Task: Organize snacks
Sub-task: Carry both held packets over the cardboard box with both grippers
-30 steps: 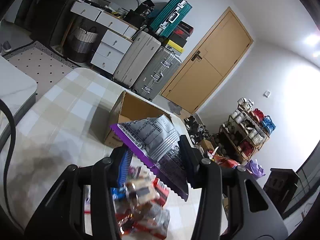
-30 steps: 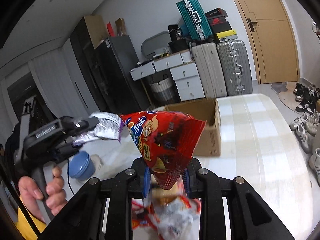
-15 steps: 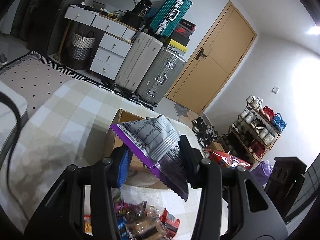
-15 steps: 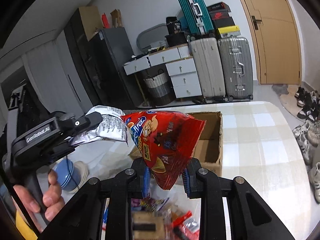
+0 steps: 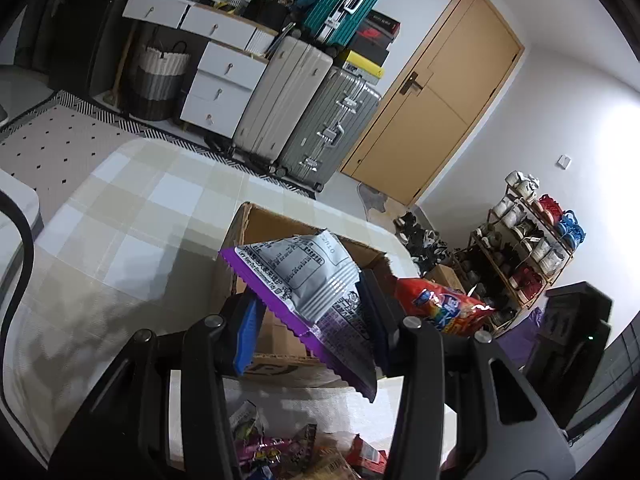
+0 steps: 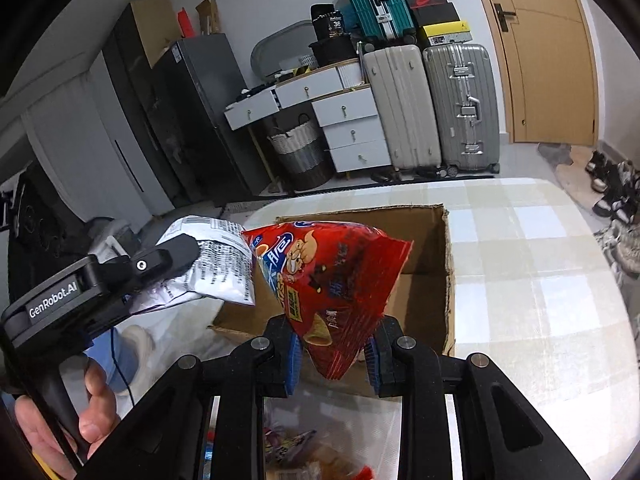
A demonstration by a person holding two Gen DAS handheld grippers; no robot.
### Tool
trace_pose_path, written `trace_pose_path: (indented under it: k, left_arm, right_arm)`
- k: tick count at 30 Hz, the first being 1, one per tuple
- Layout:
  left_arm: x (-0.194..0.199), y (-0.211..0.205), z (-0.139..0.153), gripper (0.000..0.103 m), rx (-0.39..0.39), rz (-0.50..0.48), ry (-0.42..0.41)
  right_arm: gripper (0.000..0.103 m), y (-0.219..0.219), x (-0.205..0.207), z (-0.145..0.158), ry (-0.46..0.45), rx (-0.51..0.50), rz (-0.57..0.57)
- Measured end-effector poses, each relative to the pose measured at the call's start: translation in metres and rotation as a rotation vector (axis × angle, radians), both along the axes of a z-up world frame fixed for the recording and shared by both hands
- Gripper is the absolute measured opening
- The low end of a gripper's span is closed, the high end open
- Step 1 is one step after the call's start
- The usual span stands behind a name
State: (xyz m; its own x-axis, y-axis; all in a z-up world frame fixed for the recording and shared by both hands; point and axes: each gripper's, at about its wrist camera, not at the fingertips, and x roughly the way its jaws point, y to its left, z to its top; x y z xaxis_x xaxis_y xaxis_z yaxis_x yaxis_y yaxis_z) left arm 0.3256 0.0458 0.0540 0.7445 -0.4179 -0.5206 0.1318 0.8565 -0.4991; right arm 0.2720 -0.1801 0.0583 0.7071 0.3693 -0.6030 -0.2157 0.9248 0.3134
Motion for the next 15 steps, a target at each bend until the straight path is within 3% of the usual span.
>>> trace_pose_path:
  k: [6, 12, 15]
  left_arm:
    - [0.032, -0.015, -0.027, 0.042, 0.017, -0.019, 0.072]
    - [0.049, -0.032, -0.035, 0.043, 0.078, -0.022, 0.072]
    - [0.056, -0.028, -0.041, 0.043, 0.057, -0.02, 0.086]
  right_arm:
    - [0.026, 0.007, 0.014, -0.009, 0.05, -0.035, -0.001]
    - [0.026, 0.007, 0.032, -0.016, 0.101, -0.054, -0.008]
    - [0.026, 0.007, 0.041, -0.021, 0.135, -0.043, 0.011]
